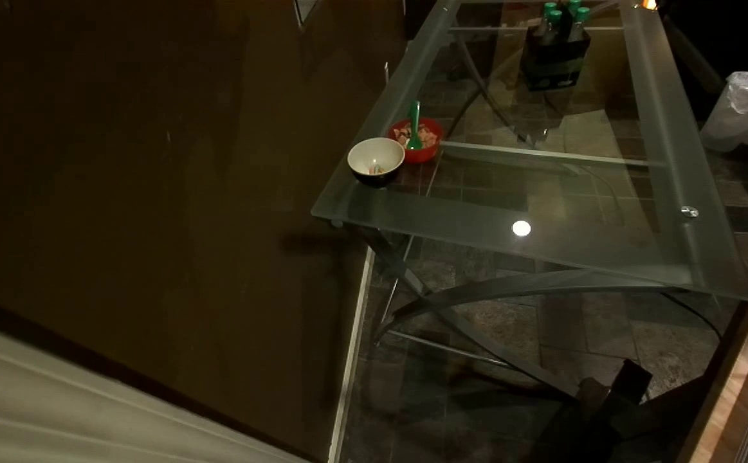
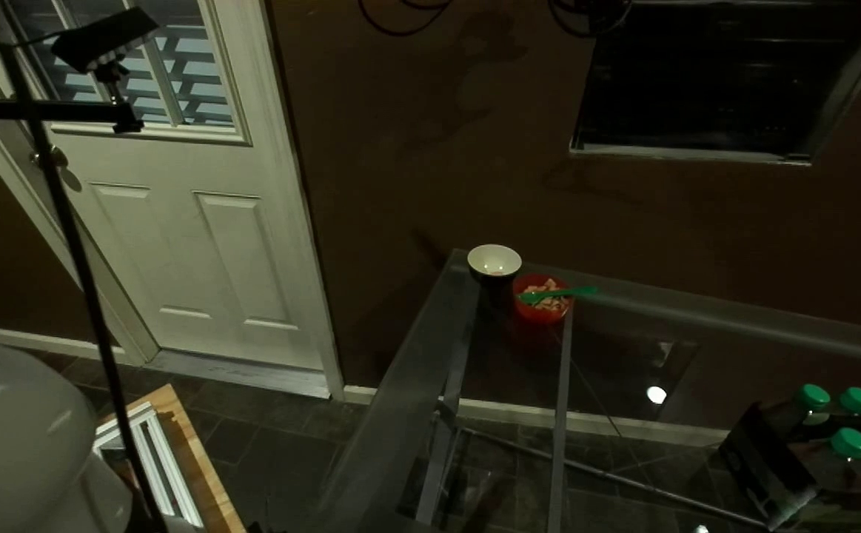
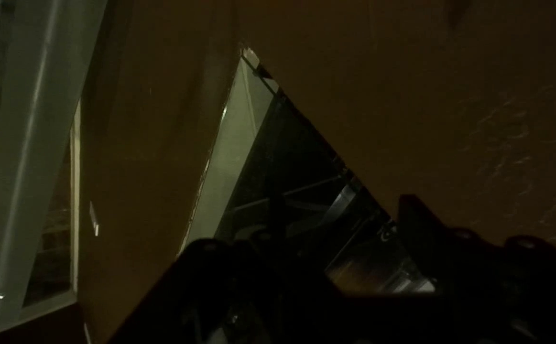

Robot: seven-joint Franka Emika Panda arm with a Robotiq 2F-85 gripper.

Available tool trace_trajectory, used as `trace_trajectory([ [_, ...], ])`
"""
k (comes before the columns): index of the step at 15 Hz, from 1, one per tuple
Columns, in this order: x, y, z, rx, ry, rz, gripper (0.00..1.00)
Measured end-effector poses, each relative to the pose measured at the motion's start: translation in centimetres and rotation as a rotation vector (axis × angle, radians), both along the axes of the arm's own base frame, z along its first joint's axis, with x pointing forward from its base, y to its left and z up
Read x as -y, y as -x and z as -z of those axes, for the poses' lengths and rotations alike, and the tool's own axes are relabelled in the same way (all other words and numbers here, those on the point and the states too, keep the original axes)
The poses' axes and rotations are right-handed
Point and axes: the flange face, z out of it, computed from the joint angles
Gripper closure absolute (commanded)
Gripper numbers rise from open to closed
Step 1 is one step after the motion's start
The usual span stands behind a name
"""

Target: Press a button on the black machine in the wall

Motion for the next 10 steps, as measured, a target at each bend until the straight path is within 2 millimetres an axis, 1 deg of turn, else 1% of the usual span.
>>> trace_trajectory([
  [1, 0.1, 0.4, -0.1, 0.009, 0.025, 0.016, 0.0],
  [3, 0.0, 1.1, -0.3, 0.012, 0.066, 0.05, 0.0],
  [4, -0.1, 1.6, -0.3, 0.008, 0.076, 0.06, 0.02],
  [5, -0.3, 1.7, -0.4, 0.006, 0.076, 0.055, 0.0],
  [10, 0.1, 1.6, -0.1, 0.002, 0.068, 0.05, 0.0],
])
